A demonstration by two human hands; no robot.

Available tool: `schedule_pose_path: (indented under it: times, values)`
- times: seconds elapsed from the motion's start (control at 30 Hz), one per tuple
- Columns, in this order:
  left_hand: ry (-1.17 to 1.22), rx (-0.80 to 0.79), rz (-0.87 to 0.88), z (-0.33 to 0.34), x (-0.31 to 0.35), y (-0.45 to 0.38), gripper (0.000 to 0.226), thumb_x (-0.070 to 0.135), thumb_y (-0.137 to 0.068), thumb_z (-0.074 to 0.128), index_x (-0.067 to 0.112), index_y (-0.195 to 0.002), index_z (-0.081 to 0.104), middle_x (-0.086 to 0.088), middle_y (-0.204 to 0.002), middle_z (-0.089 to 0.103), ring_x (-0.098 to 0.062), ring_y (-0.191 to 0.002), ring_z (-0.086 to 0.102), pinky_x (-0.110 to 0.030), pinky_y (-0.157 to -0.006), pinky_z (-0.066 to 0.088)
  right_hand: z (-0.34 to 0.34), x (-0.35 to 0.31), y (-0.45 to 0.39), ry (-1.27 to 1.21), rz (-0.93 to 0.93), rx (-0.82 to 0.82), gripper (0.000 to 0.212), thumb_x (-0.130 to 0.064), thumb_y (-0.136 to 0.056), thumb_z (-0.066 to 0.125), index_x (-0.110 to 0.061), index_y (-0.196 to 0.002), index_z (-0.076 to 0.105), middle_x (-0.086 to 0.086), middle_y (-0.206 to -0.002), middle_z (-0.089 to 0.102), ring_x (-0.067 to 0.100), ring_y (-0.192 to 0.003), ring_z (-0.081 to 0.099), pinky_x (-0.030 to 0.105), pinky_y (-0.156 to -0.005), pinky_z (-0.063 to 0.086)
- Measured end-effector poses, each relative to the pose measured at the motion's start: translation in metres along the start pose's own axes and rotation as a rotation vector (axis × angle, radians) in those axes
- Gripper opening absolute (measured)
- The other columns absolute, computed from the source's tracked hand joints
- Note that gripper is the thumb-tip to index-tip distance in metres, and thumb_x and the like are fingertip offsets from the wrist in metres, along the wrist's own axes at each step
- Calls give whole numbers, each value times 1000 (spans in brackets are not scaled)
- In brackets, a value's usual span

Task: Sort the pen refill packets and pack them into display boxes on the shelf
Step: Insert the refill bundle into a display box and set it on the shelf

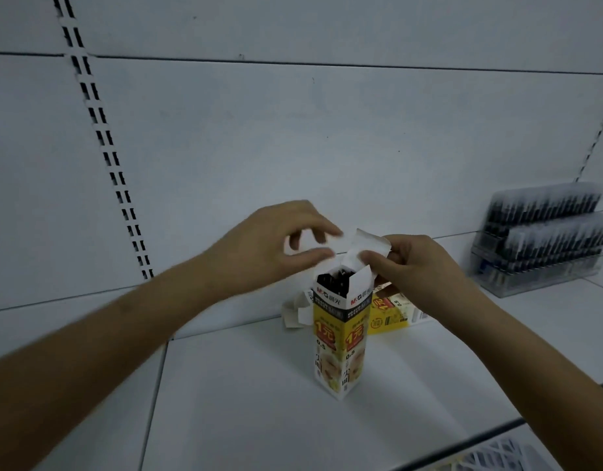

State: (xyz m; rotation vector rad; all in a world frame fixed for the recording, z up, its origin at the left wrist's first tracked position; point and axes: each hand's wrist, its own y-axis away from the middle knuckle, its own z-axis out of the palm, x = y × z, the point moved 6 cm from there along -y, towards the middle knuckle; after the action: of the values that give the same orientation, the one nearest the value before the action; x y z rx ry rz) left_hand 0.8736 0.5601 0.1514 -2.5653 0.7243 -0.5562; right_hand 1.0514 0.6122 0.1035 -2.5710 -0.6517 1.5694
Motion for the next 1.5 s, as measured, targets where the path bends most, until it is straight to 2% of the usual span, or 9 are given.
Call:
schedule_pose_path:
  times: [0.17, 0.43, 0.57, 0.7, 0.83, 0.97, 1.03, 1.23, 1.5]
  values:
    - [565, 235, -381, 56, 4, 54, 65, 70, -73, 58, 37, -128, 49, 21, -113, 60, 5, -103, 60, -16, -81, 52, 0, 9, 5, -82, 67, 27, 26, -28, -100, 49, -13, -100, 71, 5, -82, 75, 15, -70, 73, 29, -58, 59]
    - [640, 649, -473, 92, 27, 45, 5, 29, -91, 63, 32, -96, 62, 11, -97, 63, -10, -92, 63, -30, -77, 54, 1, -16, 16, 81, -99, 109, 45, -48, -100, 39, -15, -92, 67, 9, -88, 71, 26, -82, 69, 49, -77, 57]
    - [872, 696, -578, 104, 32, 39, 6, 21, -92, 61, 26, -90, 61, 6, -87, 68, -12, -82, 67, -32, -72, 57, 8, -28, 27, 142, -165, 86, 33, -41, -100, 36, -41, -102, 69, -19, -93, 71, -5, -90, 62, 9, -72, 47]
    - [948, 782, -582, 110, 35, 39, 14, 13, -88, 68, 19, -91, 55, 0, -75, 64, -10, -66, 61, -21, -58, 51, 17, -29, 33, 187, -188, 49, 28, -39, -97, 47, -36, -112, 71, -36, -97, 64, -19, -96, 57, 1, -79, 42]
    - [1004, 746, -571, 117, 28, 45, 37, 11, -81, 77, 19, -110, 54, 4, -92, 70, -5, -80, 68, -16, -64, 53, 17, -28, 31, 258, -186, 53, 24, -33, -93, 56, -38, -112, 70, -32, -111, 62, -22, -93, 55, 2, -86, 43]
    - [954, 616, -581, 131, 25, 55, 28, 19, -82, 78, 29, -97, 56, 12, -76, 70, -7, -60, 66, -21, -52, 53, 19, -24, 29, 276, -168, 42, 19, -27, -95, 55, -33, -105, 71, -50, -93, 51, -28, -86, 52, 2, -80, 45]
    - [869, 613, -580, 137, 19, 59, 30, 27, -80, 79, 32, -98, 56, 10, -80, 71, -14, -66, 68, -28, -55, 57, 21, -24, 29, 317, -183, 68, 24, -29, -95, 55, -32, -113, 71, -37, -112, 59, -20, -93, 55, 3, -80, 46]
    - [689, 591, -576, 144, 13, 62, 42, 33, -75, 82, 44, -100, 49, 32, -96, 64, 11, -88, 63, -5, -68, 47, 35, -21, 33, 452, -202, 102, 35, -40, -96, 49, -36, -129, 61, -20, -138, 53, 1, -120, 56, 26, -101, 48]
    - [639, 643, -536, 143, 11, 66, 36, 51, -71, 68, 42, -100, 49, 25, -92, 68, 5, -82, 66, -11, -66, 50, 48, -23, 45, 687, -266, 35, 51, -53, -95, 44, -39, -144, 40, -25, -153, 28, -4, -140, 27, 14, -101, 29]
